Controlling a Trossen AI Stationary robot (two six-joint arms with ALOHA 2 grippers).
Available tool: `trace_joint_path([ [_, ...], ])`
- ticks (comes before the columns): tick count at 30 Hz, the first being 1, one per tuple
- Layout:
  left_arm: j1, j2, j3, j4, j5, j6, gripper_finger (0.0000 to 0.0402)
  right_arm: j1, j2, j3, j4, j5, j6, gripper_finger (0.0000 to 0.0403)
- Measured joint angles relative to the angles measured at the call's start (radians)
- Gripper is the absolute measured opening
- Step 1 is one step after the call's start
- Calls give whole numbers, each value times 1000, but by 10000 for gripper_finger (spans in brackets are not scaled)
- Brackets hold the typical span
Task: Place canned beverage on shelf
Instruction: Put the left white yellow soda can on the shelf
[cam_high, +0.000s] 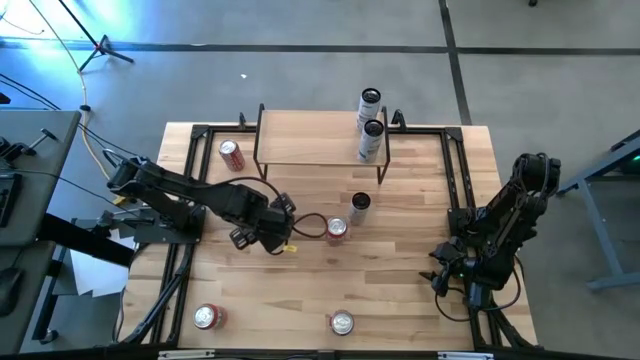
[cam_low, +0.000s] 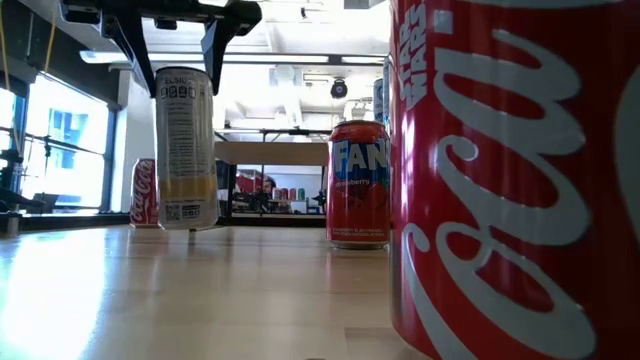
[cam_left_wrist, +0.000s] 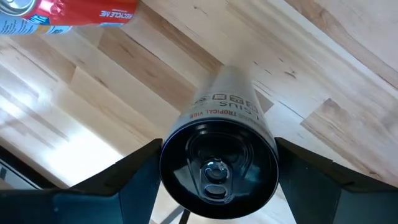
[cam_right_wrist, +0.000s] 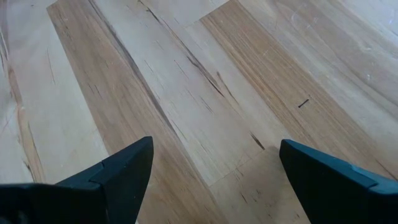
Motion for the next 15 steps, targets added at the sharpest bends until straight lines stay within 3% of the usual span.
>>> trace_joint_path([
  [8,5,0,0,1,36,-51,275,0,0,0,0,0,0,339],
  [15,14,5,2,0,126,-50,275,0,0,0,0,0,0,339],
])
